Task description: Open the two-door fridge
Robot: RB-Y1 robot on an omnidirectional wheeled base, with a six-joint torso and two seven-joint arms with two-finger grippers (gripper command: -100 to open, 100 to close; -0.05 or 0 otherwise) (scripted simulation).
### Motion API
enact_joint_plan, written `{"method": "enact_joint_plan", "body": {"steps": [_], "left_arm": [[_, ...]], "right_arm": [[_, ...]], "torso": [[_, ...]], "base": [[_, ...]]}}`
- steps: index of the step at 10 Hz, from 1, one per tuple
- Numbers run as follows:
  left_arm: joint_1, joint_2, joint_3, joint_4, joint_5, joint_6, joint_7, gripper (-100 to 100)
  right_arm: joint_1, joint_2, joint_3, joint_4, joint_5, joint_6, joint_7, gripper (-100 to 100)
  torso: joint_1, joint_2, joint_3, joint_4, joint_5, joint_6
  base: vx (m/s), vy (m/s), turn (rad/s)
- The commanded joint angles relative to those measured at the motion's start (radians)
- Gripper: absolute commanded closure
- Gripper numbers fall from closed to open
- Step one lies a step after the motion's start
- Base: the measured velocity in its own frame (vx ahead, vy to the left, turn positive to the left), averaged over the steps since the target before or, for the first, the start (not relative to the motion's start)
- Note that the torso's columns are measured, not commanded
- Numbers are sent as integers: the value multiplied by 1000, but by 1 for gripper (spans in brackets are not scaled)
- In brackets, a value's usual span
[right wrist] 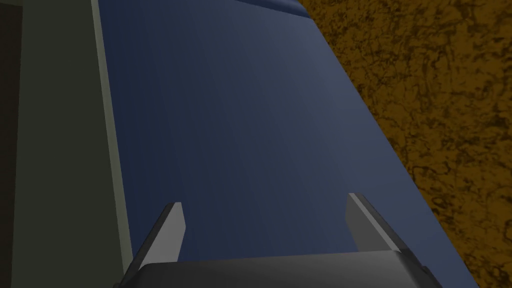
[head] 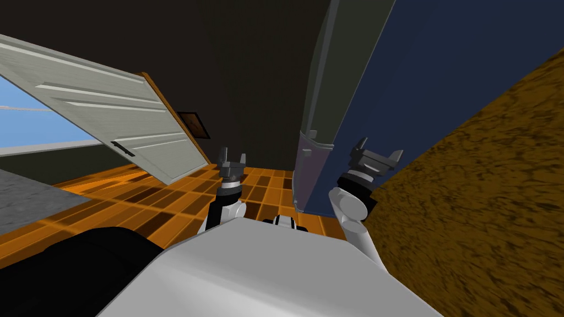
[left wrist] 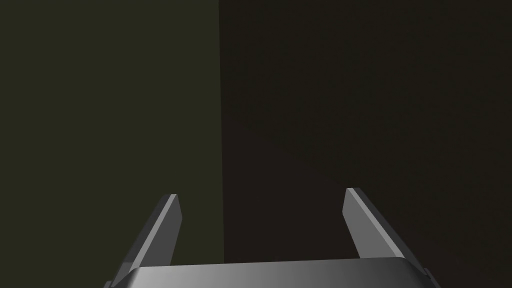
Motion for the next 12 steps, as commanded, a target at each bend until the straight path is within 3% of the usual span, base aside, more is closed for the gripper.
{"method": "enact_joint_plan", "body": {"steps": [1,2,4,7,9,12], "left_arm": [[0,0,0,0,0,0,0,0],[0,0,0,0,0,0,0,0],[0,0,0,0,0,0,0,0],[0,0,0,0,0,0,0,0],[0,0,0,0,0,0,0,0],[0,0,0,0,0,0,0,0]], "right_arm": [[-28,-1,3,17,-83,-17,-10,-100],[-54,0,6,34,-114,-32,-17,-100],[-54,0,6,34,-161,-32,-17,-100],[-105,4,8,72,-256,-60,-28,-100],[-105,4,8,72,-301,-60,-28,-100],[-151,12,9,114,-394,-84,-37,-100]], "torso": [[0,0,0,0,0,-1],[0,0,0,0,0,0],[-1,0,0,0,0,0],[0,0,0,0,0,0],[0,0,0,0,0,0],[0,0,0,0,0,0]], "base": [[4,-18,92],[3,-24,134],[2,-17,39],[2,-16,122],[2,-15,31],[0,-18,112]]}}
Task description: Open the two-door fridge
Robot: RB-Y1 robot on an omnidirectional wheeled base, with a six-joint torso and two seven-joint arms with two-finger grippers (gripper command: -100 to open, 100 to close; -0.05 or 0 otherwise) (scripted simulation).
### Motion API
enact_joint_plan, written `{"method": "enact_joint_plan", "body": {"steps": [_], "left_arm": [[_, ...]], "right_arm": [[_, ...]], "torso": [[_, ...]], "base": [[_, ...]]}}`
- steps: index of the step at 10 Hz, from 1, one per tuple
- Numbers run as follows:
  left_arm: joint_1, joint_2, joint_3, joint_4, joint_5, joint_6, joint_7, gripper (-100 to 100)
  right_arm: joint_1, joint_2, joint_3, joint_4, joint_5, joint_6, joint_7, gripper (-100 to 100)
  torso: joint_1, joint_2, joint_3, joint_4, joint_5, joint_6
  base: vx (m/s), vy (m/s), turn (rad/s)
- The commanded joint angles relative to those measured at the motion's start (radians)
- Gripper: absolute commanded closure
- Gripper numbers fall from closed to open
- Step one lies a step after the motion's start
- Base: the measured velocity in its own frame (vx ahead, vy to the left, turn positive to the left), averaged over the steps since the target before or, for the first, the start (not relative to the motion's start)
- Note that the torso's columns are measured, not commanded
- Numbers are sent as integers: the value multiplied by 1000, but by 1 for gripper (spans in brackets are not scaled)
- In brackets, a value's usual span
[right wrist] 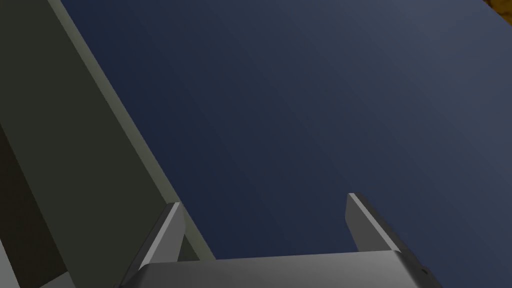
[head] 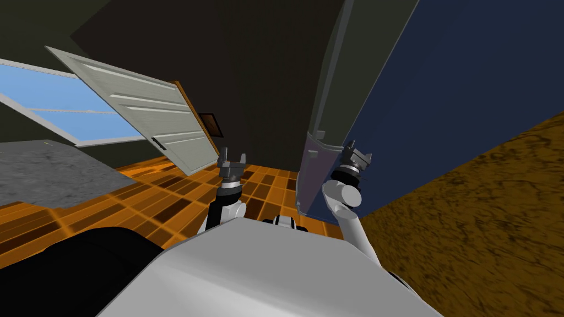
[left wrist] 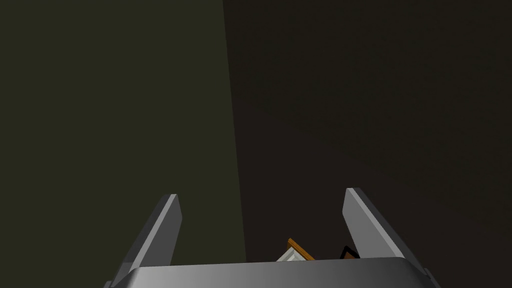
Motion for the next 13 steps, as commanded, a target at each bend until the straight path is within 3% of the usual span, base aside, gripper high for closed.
{"method": "enact_joint_plan", "body": {"steps": [1,2,5,13], "left_arm": [[0,0,0,0,0,0,0,0],[0,0,0,0,0,0,0,0],[0,0,0,0,0,0,0,0],[0,0,0,0,0,0,0,0]], "right_arm": [[-24,4,0,25,-80,-13,-7,-100],[-24,4,0,25,-86,-13,-7,-100],[-66,15,-2,68,-177,-34,-14,-100],[-133,55,-6,151,-397,-67,-23,-100]], "torso": [[0,0,0,0,0,0],[0,0,0,0,0,0],[0,0,0,0,0,0],[-5,-25,-17,-13,-3,-5]], "base": [[0,-21,79],[-1,-8,0],[-4,-14,103],[-11,-17,76]]}}
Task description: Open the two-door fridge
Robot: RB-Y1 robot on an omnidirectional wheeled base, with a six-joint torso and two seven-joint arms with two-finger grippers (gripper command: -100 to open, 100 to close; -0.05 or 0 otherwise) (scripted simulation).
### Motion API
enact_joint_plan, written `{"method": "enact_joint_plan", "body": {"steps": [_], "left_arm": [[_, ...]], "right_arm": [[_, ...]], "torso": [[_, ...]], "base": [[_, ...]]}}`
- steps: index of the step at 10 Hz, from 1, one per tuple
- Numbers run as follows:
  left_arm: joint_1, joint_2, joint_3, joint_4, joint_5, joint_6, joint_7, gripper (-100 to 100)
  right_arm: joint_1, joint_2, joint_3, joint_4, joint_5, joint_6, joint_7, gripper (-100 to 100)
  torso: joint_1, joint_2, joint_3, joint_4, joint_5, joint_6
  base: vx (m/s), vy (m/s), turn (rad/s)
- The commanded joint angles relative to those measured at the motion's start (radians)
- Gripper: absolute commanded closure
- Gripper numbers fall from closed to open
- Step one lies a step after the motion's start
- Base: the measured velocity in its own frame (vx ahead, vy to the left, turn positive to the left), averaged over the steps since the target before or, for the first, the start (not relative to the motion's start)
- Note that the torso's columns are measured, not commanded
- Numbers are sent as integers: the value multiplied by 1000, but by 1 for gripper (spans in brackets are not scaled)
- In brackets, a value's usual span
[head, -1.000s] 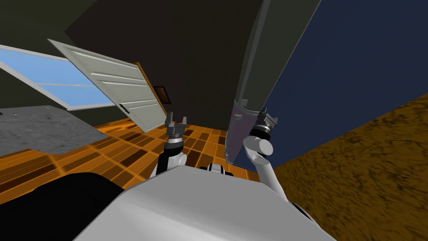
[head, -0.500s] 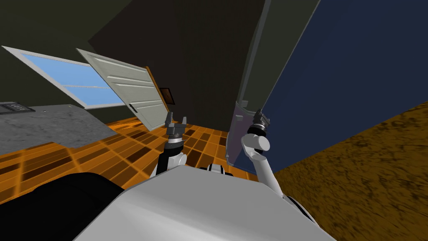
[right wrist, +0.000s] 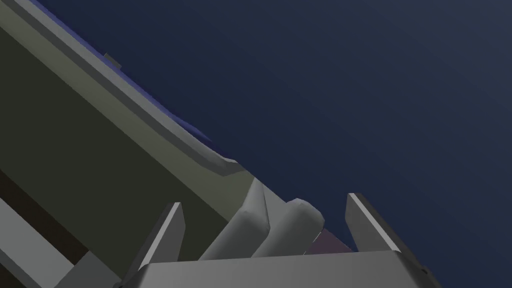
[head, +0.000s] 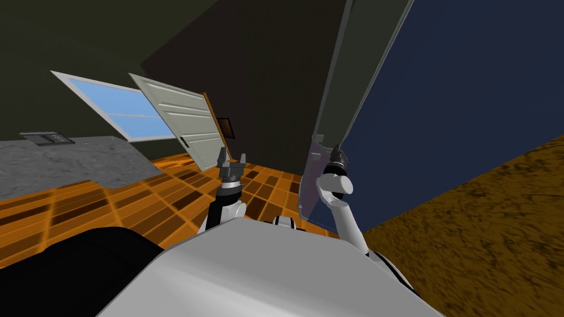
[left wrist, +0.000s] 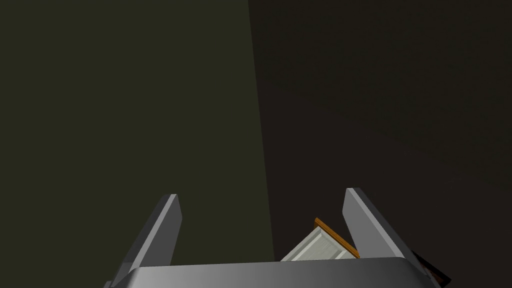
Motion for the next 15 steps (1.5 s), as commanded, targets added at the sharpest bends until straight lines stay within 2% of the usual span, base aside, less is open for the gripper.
{"method": "enact_joint_plan", "body": {"steps": [1,2,3,4,6,8,10,11,13,14,15], "left_arm": [[0,0,0,0,0,0,0,0],[0,0,0,0,0,0,0,0],[0,0,0,0,0,0,0,0],[0,0,0,0,0,0,0,0],[0,0,0,0,0,0,0,0],[0,0,0,0,0,0,0,0],[0,0,0,0,0,0,0,0],[0,0,0,0,0,0,0,0],[0,0,0,0,0,0,0,0],[0,0,0,0,0,0,0,0],[0,0,0,0,0,0,0,0]], "right_arm": [[-28,35,2,53,-79,-18,-4,-100],[-28,35,2,53,-91,-18,-4,-100],[-40,53,1,70,-127,-24,-5,-100],[-40,53,1,70,-127,-24,-5,-100],[-60,100,-2,100,-185,-33,-7,-100],[-60,100,-2,100,-185,-33,-7,-100],[-75,155,-4,122,-227,-39,-8,-100],[-75,160,-4,122,-227,-39,-8,-100],[-83,223,-5,136,-250,-42,-8,-100],[-83,223,-5,136,-250,-42,-8,-100],[-92,220,4,115,-238,-25,-13,-100]], "torso": [[0,-3,-2,-2,-1,-2],[-2,-8,-5,-4,-2,-3],[-4,-10,-6,-7,-4,-2],[-7,-13,-7,-9,-7,-3],[-10,-18,-10,-13,-9,-3],[-12,-20,-11,-13,-9,-1],[-12,-22,-13,-15,-10,-2],[-11,-21,-12,-14,-9,-1],[-11,-18,-11,-11,-7,1],[-8,-12,-6,-10,-6,3],[-9,-12,-7,-11,-6,5]], "base": [[-17,-19,83],[-10,-15,44],[-3,-16,90],[-5,-14,36],[-6,-5,84],[-8,-9,12],[-4,-5,69],[-1,-15,24],[11,-17,46],[22,-7,20],[-21,11,2]]}}
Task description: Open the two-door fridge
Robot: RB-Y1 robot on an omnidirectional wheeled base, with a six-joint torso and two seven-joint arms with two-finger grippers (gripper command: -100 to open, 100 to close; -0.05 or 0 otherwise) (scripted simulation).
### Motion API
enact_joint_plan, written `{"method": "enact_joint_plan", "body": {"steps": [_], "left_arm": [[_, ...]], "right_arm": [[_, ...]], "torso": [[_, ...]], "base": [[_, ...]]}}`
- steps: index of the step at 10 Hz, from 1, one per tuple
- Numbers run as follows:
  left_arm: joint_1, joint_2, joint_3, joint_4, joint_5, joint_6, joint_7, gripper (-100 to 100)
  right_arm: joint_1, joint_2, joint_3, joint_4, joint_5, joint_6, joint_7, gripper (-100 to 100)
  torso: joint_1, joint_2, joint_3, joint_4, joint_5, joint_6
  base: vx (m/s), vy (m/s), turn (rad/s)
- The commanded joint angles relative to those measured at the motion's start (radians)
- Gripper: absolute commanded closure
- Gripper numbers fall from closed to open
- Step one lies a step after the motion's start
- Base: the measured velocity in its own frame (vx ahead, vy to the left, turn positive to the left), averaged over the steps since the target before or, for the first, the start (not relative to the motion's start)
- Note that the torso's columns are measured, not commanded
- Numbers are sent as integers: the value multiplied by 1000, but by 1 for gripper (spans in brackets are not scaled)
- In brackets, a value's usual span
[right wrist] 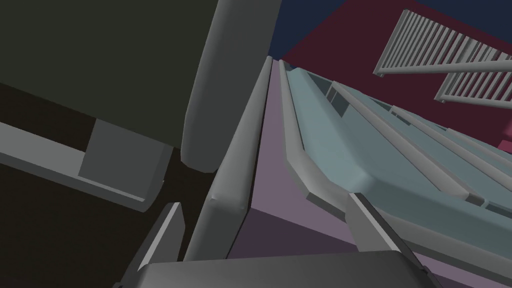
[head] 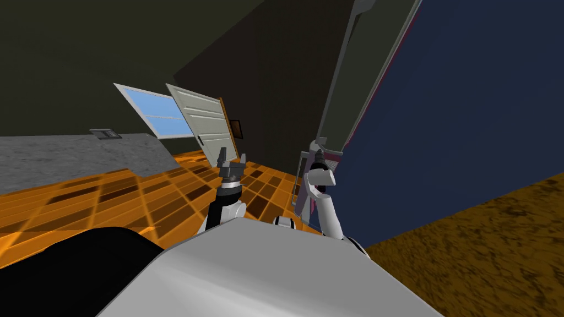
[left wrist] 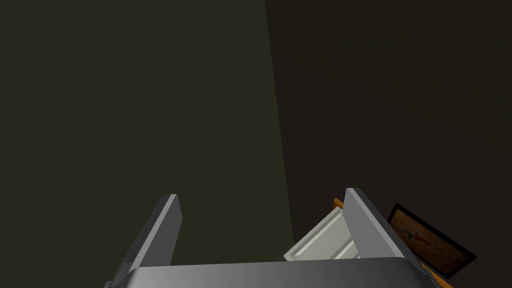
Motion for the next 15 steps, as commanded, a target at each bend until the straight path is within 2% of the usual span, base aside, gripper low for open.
{"method": "enact_joint_plan", "body": {"steps": [1,2,3,4,5,7,11,15], "left_arm": [[0,0,0,0,0,0,0,0],[0,0,0,0,0,0,0,0],[0,0,0,0,0,0,0,0],[0,0,0,0,0,0,0,0],[0,0,0,0,0,0,0,0],[0,0,0,0,0,0,0,0],[0,0,0,0,0,0,0,0],[0,0,0,0,0,0,0,0]], "right_arm": [[-34,-5,4,-11,-8,-23,29,-100],[-22,2,6,-5,-8,-14,14,-100],[-26,4,9,-9,-9,-20,19,100],[-37,7,-3,-3,17,-27,11,100],[-37,7,-3,-3,17,-27,11,100],[-54,10,-32,20,67,-41,-5,100],[-72,13,-61,43,117,-56,-21,100],[-98,18,-104,78,192,-78,-45,100]], "torso": [[1,4,2,4,1,0],[1,2,1,12,5,-1],[1,5,2,12,5,-1],[2,10,6,12,4,-1],[9,7,5,13,6,-1],[12,8,5,13,8,-2],[-3,9,5,12,3,1],[3,14,9,11,3,0]], "base": [[18,24,6],[-10,24,-2],[-42,17,-16],[36,137,-34],[66,207,-26],[125,263,-27],[148,238,-14],[149,283,-29]]}}
